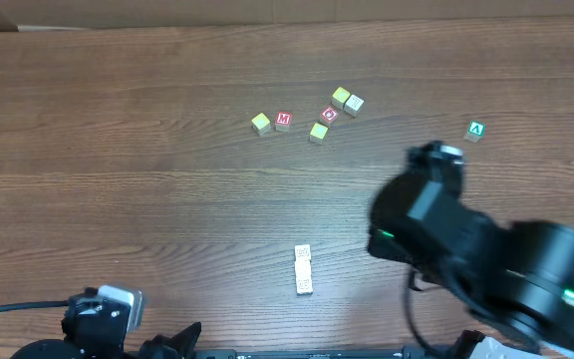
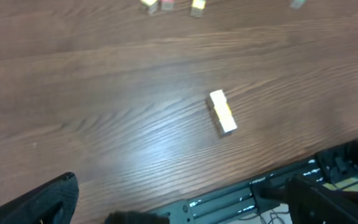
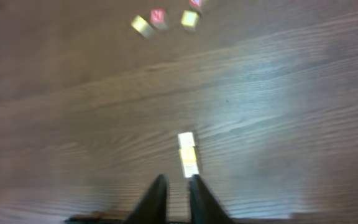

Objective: Flip 3 blocks
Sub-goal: 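Raise the right gripper up and away from the block row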

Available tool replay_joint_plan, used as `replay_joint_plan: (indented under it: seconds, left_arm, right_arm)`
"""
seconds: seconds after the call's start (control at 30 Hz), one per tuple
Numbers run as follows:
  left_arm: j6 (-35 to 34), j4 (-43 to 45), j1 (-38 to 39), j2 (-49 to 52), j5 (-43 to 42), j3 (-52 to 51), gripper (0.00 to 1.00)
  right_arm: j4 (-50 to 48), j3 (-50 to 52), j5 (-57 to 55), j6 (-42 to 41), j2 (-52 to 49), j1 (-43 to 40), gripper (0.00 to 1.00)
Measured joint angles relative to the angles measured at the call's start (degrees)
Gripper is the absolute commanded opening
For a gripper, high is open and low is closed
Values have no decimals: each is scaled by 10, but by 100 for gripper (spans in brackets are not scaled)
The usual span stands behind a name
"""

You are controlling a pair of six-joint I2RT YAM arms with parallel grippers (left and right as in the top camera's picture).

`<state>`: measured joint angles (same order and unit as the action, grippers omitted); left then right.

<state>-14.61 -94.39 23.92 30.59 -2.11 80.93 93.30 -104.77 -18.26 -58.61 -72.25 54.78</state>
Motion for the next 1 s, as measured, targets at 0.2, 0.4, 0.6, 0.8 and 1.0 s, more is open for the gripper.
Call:
replay_joint_plan:
  seconds: [0.2,0.4,0.6,0.8,1.0]
  left_arm:
    - [-20,-2,0,0,14,0,100]
    - [-29,-20,0,0,13,0,100]
    - [-31,-23,0,0,13,0,100]
    - [-33,-23,0,0,13,0,100]
    - [-33,-23,0,0,13,0,100]
  right_arm:
    - [4,-10,-5,0,68,0,75]
    - [7,-10,-7,3,108,0,100]
    - [6,-10,-8,2,107,0,100]
    - [5,-10,-7,2,105,0,100]
    - [5,-10,19,2,105,0,100]
